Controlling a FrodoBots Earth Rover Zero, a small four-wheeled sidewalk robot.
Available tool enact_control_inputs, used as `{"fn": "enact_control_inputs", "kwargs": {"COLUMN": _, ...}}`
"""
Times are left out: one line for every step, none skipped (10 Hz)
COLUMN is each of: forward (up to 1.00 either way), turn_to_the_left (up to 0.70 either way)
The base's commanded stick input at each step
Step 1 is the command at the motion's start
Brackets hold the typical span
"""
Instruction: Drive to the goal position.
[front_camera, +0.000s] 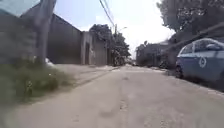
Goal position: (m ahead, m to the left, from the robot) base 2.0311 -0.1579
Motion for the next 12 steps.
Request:
{"fn": "enact_control_inputs", "kwargs": {"forward": 1.0, "turn_to_the_left": 0.0}}
{"fn": "enact_control_inputs", "kwargs": {"forward": 1.0, "turn_to_the_left": 0.0}}
{"fn": "enact_control_inputs", "kwargs": {"forward": 1.0, "turn_to_the_left": 0.0}}
{"fn": "enact_control_inputs", "kwargs": {"forward": 1.0, "turn_to_the_left": -0.1}}
{"fn": "enact_control_inputs", "kwargs": {"forward": 1.0, "turn_to_the_left": -0.27}}
{"fn": "enact_control_inputs", "kwargs": {"forward": 1.0, "turn_to_the_left": -0.4}}
{"fn": "enact_control_inputs", "kwargs": {"forward": 1.0, "turn_to_the_left": -0.4}}
{"fn": "enact_control_inputs", "kwargs": {"forward": 1.0, "turn_to_the_left": -0.4}}
{"fn": "enact_control_inputs", "kwargs": {"forward": 1.0, "turn_to_the_left": -0.39}}
{"fn": "enact_control_inputs", "kwargs": {"forward": 1.0, "turn_to_the_left": -0.34}}
{"fn": "enact_control_inputs", "kwargs": {"forward": 1.0, "turn_to_the_left": -0.28}}
{"fn": "enact_control_inputs", "kwargs": {"forward": 1.0, "turn_to_the_left": -0.19}}
